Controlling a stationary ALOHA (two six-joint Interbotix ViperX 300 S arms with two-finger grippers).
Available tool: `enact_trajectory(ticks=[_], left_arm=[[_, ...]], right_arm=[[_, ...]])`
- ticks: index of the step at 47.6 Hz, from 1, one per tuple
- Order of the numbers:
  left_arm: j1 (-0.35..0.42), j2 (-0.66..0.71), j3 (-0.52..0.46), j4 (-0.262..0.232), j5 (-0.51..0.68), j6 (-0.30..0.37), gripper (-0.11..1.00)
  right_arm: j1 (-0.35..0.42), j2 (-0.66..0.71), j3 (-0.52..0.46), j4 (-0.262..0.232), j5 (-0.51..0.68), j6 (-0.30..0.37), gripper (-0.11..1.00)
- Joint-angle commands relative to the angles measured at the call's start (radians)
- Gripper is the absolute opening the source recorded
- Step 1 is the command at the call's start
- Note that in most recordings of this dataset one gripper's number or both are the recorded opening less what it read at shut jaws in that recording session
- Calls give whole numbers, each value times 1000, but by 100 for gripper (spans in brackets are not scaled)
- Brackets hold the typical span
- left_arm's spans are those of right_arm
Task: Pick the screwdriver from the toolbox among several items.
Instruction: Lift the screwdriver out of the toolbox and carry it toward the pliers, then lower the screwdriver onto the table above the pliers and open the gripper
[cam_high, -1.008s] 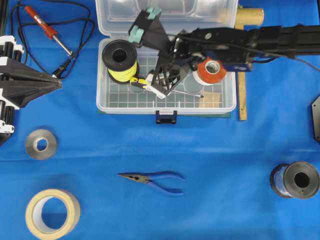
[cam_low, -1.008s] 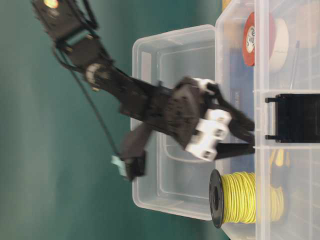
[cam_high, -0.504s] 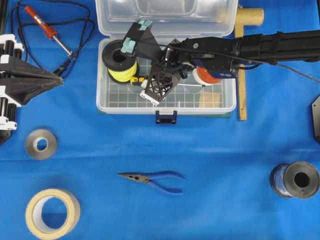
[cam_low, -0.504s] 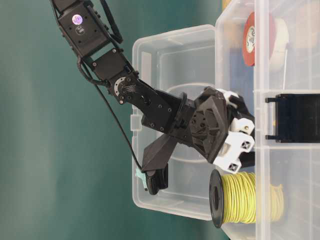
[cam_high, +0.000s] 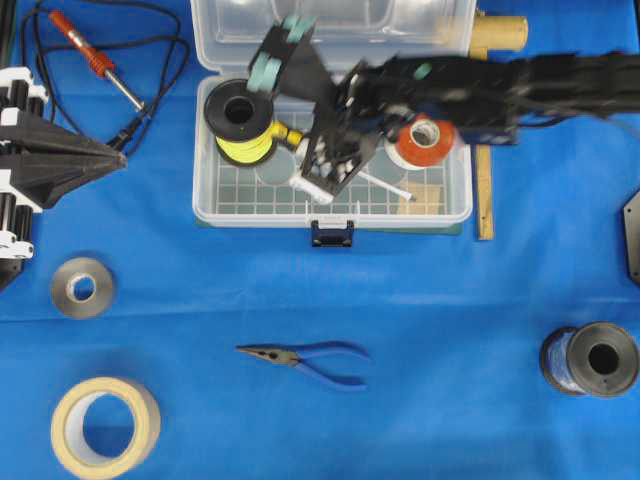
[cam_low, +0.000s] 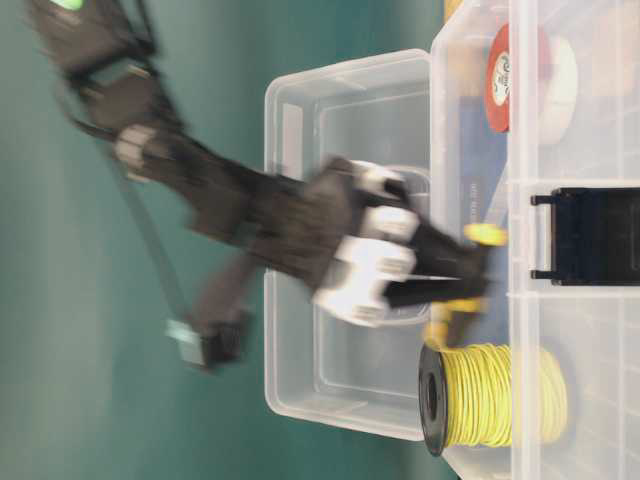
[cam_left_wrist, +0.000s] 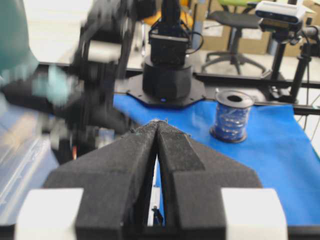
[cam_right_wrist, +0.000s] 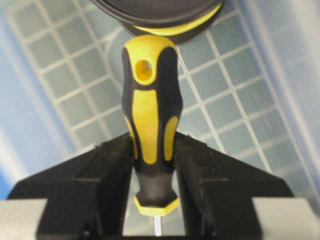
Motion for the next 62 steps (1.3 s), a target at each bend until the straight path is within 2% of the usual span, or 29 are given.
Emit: enact_trajectory(ticks=[1,5,13,23,29,34,44,62], left_arm=[[3,5,-11,-3,-3,0,0],[3,3,-11,-3,-2,-5,0],[3,0,-11,-2,2,-11,0],[3,-2,-11,-2,3,-11,0],[3,-3,-12,-3,2,-11,0],[3,-3,-11,-2,2,-11,0],[3,-3,-11,-2,2,-11,0],[3,-3,-11,-2,2,-11,0]], right_arm=[[6,-107,-12,-3,46,5,27],[21,-163,-12,-2,78,11,27],[114,-202,-11,2,92,21,27],[256,-137,-15,-15,-21,92,27],[307,-58,-25,-29,-58,138,27],[333,29,-48,-37,-64,160,27],[374,158,-106,-37,-75,153,27],[380,235,-110,-35,-117,153,27]])
